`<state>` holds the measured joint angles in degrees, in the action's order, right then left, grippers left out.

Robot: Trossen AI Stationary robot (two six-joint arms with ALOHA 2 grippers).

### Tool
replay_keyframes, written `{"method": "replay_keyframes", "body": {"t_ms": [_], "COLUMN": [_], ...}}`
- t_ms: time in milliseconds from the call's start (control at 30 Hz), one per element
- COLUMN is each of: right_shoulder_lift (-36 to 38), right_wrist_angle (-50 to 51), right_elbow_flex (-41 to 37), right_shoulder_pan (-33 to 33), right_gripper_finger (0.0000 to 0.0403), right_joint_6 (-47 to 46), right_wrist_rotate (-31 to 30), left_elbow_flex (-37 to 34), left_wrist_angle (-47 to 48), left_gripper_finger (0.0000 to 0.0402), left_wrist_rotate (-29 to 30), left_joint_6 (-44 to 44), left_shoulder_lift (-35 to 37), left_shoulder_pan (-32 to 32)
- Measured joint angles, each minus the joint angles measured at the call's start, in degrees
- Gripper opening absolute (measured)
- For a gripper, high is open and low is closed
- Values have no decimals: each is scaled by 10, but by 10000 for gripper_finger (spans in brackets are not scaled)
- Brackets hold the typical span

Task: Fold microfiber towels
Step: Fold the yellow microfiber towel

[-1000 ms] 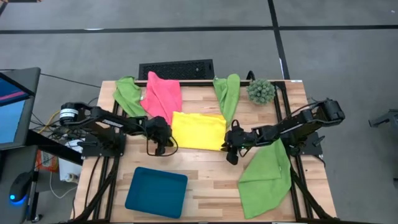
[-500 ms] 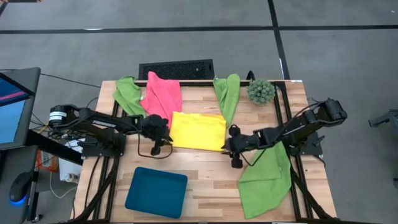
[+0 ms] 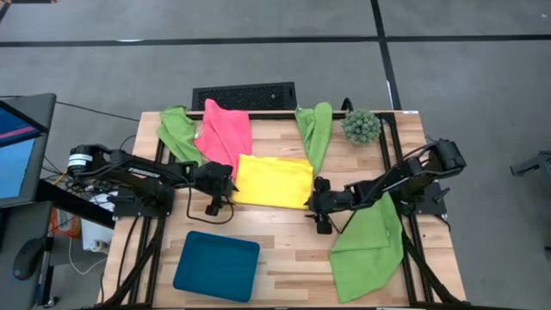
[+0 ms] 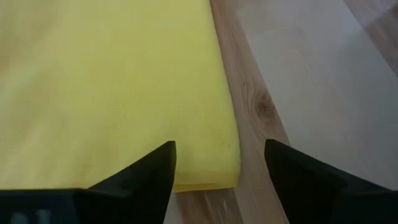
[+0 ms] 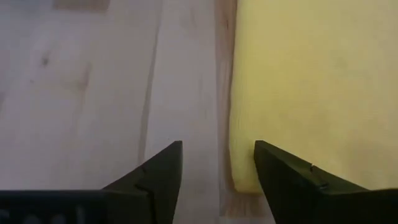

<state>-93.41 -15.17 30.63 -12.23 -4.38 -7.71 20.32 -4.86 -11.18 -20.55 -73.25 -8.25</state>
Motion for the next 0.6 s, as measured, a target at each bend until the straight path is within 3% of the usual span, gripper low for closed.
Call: {"method": "replay_keyframes", "body": {"t_ms": [300,600], "right_shoulder_lift": [-41,-41], "right_wrist_angle": [-19,-29], "right_elbow_flex": [2,1], "right_shoulder_pan": [0,0], "right_gripper_finger": [210,207], "right_joint_6": [-34,-47], "right_wrist_rotate": [-6,-12], "left_elbow_flex": [0,3], "left_wrist_angle": [11,-15], "left_gripper_finger": [225,192], "left_wrist_rotate": [23,74], "left_joint_6": [-20,-21], "left_shoulder_lift": [-3,-61], "left_shoulder_pan": [30,65]}}
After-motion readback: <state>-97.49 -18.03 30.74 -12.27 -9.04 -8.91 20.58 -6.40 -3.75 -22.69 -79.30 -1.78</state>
